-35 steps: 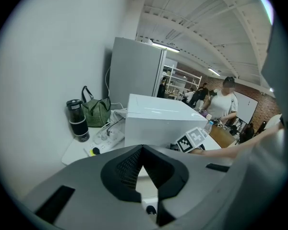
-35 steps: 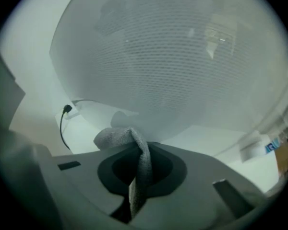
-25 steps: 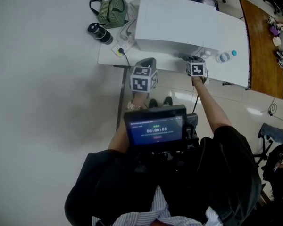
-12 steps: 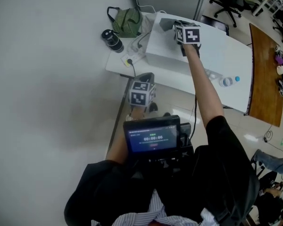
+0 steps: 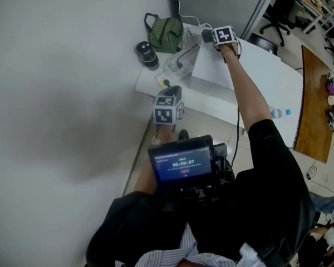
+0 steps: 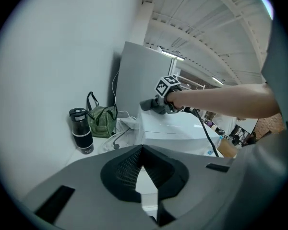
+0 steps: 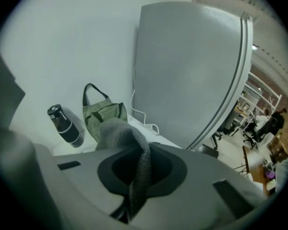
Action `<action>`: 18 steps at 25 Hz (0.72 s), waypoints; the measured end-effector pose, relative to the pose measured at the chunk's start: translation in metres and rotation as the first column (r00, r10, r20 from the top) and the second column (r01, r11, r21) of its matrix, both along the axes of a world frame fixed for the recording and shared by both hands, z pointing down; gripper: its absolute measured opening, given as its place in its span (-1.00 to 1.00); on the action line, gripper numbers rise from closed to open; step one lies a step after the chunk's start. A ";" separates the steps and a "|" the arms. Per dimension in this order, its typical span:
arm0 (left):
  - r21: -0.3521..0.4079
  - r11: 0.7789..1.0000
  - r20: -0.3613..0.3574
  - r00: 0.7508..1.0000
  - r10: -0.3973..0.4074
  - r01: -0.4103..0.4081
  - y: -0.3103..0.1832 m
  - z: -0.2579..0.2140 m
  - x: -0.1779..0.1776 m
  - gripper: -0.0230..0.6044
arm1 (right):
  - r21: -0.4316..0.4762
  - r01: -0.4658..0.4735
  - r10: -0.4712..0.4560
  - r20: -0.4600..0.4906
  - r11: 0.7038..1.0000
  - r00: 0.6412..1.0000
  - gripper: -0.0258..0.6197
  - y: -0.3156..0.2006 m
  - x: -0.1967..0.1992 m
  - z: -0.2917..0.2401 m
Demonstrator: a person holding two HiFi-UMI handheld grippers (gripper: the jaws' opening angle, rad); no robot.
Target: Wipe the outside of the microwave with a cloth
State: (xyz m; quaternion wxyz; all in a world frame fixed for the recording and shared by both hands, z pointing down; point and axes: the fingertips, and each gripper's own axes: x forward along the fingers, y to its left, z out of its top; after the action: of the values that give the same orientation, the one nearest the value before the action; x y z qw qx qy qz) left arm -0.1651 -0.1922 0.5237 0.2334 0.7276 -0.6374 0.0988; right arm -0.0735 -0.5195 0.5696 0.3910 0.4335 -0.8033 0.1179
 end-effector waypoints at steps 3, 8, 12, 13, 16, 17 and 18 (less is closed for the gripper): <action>-0.013 1.000 -0.003 1.000 0.019 -0.019 -0.011 0.000 -0.005 -0.95 | -0.005 -0.043 0.043 0.004 0.999 0.999 -0.87 0.004 0.032 0.001; 0.000 0.994 -0.015 0.994 0.110 -0.110 -0.044 -0.002 0.020 -0.95 | -0.049 -0.241 0.238 -0.051 0.969 0.970 -0.87 0.010 0.148 0.009; 0.005 0.983 -0.023 0.983 0.182 -0.182 -0.064 -0.003 0.049 -0.95 | -0.040 -0.367 0.365 -0.051 0.929 0.930 -0.87 0.009 0.248 0.013; 0.006 0.980 -0.024 0.980 0.199 -0.199 -0.067 -0.004 0.057 -0.95 | -0.045 -0.399 0.397 -0.044 0.916 0.917 -0.87 0.011 0.274 0.014; 0.011 0.972 -0.021 0.972 0.234 -0.234 -0.075 -0.009 0.075 -0.95 | -0.074 -0.471 0.471 -0.027 0.879 0.882 -0.87 0.020 0.335 0.011; 0.013 0.971 -0.018 0.971 0.240 -0.240 -0.078 -0.010 0.079 -0.95 | -0.081 -0.484 0.483 -0.036 0.871 0.875 -0.87 0.023 0.349 0.010; 0.013 0.969 -0.016 0.969 0.245 -0.245 -0.080 -0.011 0.083 -0.95 | -0.087 -0.493 0.490 -0.055 0.866 0.870 -0.87 0.026 0.360 0.010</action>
State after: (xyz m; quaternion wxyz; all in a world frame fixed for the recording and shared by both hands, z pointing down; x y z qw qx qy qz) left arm -0.0817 -0.2721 0.5125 0.2208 0.8030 -0.5411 0.1171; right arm 0.2869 -0.4938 0.5798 0.3813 0.6056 -0.6537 0.2461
